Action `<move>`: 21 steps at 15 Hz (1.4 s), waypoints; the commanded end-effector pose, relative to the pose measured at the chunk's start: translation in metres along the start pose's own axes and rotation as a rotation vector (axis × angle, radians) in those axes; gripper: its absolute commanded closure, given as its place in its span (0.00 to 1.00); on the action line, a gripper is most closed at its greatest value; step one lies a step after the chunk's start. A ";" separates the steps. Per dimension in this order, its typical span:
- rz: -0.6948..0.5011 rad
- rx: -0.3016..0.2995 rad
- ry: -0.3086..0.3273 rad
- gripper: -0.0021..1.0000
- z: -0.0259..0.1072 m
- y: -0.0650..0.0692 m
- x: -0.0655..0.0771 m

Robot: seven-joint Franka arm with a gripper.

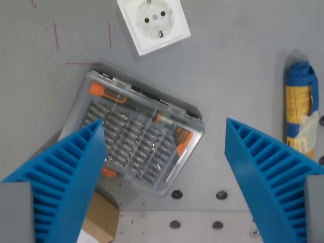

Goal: Move above the white socket

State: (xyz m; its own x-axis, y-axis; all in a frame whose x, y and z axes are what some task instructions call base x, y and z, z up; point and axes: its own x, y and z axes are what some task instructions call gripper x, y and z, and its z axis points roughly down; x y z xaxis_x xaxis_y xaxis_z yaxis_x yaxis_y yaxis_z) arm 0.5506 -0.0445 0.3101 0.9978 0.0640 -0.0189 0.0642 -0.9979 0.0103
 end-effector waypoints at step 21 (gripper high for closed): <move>-0.331 -0.050 0.078 0.00 0.099 -0.009 0.035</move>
State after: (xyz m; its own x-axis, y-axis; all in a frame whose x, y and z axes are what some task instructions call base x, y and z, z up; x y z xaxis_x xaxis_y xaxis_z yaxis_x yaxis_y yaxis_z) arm 0.5821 -0.0358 0.2116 0.9581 0.2862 -0.0085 0.2863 -0.9579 0.0197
